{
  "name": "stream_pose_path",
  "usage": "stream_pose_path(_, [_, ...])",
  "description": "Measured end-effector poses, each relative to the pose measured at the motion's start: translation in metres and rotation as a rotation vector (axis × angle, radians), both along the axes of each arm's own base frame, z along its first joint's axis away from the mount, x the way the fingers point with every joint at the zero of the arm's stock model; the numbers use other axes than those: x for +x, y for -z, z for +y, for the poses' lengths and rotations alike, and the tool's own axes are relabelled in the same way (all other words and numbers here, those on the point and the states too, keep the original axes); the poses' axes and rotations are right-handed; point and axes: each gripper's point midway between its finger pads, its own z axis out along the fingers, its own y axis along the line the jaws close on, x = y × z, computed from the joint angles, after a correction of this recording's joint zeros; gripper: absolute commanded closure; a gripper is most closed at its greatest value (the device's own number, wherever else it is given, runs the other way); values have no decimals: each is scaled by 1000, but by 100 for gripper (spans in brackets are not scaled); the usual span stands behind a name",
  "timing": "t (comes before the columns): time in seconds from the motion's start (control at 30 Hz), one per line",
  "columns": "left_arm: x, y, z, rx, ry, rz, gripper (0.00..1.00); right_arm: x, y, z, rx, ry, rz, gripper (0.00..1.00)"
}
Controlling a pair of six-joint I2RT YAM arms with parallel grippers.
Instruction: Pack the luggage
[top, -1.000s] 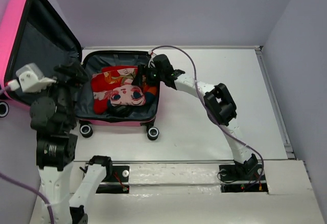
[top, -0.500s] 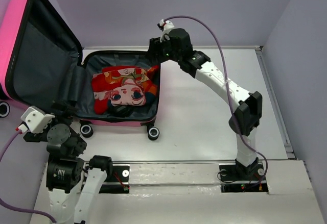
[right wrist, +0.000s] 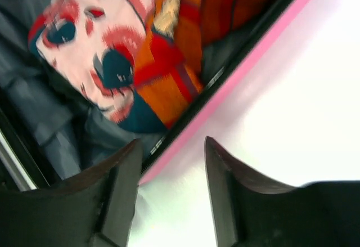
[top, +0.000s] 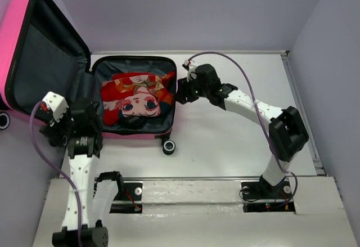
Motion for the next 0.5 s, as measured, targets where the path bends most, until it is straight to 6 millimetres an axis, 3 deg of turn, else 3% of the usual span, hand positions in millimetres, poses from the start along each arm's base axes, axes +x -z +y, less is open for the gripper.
stream_pose_path(0.17, [6,20,34,-32,-150,131,7,-4,29,-18,15,-18,90,29])
stream_pose_path(0.33, [13,13,42,-23,-186,147,16,6,21,-22,73,-23,84,28])
stream_pose_path(0.37, [14,11,42,-18,-192,148,23,6,19,-19,92,-36,80,28])
stream_pose_path(0.4, [15,10,43,-13,-196,151,37,5,19,-15,105,-48,85,28])
stream_pose_path(0.47, [18,8,44,-9,-198,154,50,4,21,-11,115,-60,92,27])
stream_pose_path(0.5, [21,5,45,-7,-198,159,64,4,23,-10,118,-61,100,22])
